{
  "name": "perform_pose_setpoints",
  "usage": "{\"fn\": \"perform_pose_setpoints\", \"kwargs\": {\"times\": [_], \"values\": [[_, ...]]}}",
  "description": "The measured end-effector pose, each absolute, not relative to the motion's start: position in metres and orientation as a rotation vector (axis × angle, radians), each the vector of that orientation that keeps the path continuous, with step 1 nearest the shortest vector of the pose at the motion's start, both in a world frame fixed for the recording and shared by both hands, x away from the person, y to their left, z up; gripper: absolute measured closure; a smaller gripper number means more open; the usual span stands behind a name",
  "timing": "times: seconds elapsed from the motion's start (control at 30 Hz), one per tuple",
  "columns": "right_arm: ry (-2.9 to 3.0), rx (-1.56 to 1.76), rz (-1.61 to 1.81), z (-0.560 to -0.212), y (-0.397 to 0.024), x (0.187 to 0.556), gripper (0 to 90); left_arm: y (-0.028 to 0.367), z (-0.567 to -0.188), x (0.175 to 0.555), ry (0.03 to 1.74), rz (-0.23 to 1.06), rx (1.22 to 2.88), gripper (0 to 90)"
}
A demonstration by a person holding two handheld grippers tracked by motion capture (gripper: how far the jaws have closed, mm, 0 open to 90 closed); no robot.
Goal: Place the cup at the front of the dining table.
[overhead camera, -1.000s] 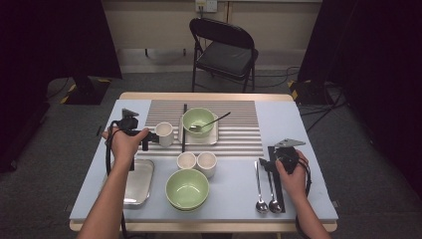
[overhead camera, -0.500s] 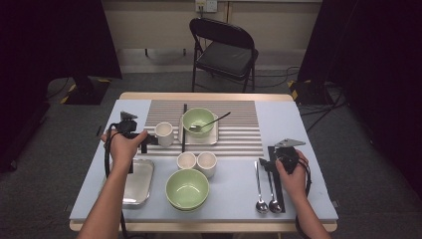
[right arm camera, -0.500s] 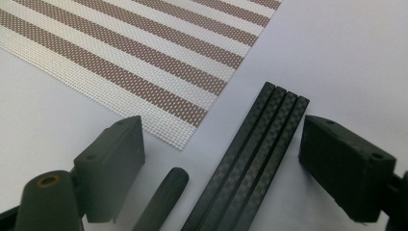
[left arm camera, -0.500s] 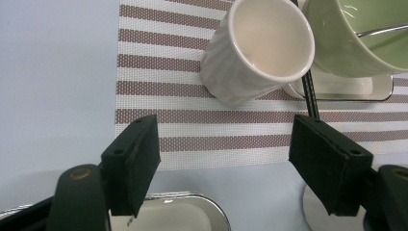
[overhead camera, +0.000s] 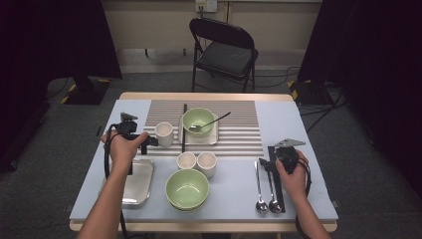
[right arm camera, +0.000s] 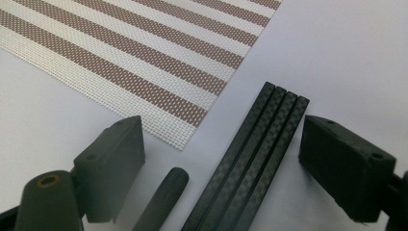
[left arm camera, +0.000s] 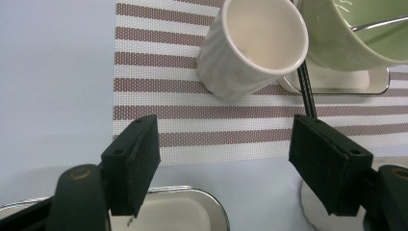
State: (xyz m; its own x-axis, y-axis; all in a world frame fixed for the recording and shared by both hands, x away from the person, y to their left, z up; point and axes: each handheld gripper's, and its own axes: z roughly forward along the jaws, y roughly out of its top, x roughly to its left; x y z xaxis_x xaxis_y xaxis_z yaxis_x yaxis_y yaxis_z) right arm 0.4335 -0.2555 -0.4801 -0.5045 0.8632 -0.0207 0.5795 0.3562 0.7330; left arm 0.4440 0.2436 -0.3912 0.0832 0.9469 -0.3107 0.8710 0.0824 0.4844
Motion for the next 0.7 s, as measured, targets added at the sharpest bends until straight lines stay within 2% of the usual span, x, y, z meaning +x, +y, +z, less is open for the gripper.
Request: {"fn": "perform_pose_setpoints", "kwargs": {"times": [0.7], "values": [[2.222, 1.258, 0.952, -0.48, -0.256, 0.434, 15.1, 0.243, -0.386, 0.426, 1.746, 0.188, 1.834, 26.3]]}}
